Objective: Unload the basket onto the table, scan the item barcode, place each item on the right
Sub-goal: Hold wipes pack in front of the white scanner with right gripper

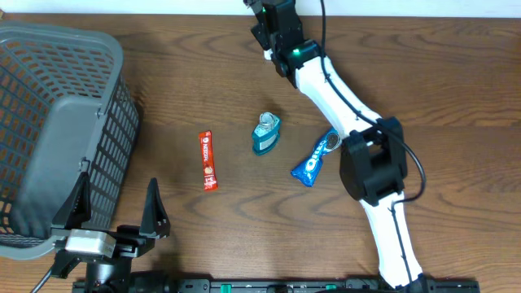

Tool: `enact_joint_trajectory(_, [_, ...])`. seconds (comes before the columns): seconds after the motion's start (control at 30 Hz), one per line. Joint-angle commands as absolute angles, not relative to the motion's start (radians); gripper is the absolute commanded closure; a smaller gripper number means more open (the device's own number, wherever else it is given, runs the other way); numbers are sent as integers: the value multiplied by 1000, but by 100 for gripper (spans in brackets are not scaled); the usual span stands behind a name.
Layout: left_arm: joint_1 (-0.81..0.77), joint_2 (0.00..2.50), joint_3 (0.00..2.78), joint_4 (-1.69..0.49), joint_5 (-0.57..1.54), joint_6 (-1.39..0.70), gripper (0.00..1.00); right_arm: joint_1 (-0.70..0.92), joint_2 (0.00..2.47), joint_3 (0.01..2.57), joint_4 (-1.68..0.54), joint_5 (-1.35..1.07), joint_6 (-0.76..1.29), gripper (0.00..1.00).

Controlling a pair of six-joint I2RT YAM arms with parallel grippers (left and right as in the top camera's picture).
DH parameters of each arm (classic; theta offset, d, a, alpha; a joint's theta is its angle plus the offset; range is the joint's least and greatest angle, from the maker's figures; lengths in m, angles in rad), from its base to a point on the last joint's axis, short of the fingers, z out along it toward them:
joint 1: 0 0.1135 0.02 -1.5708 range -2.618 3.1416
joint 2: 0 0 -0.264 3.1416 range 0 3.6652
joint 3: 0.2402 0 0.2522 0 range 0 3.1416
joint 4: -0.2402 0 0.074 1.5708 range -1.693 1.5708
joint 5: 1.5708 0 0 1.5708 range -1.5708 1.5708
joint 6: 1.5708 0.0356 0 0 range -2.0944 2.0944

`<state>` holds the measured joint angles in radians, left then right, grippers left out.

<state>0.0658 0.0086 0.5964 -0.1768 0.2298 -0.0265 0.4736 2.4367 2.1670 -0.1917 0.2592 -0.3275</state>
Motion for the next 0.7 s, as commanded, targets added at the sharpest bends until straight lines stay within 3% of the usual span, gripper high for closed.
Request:
enact_joint_trajectory(0.0, [71,4,596,-178,217,-31,2,471,2482,2207,-171,287,-353,99])
enact_joint_trajectory(0.4, [71,5,596,-228,217,-31,2,457,2508,2228,-175,323,-353,99])
enact_joint_trajectory(0.67, [71,5,596,-241,218,-31,2,455,2477,2400,-617,415,-257,99])
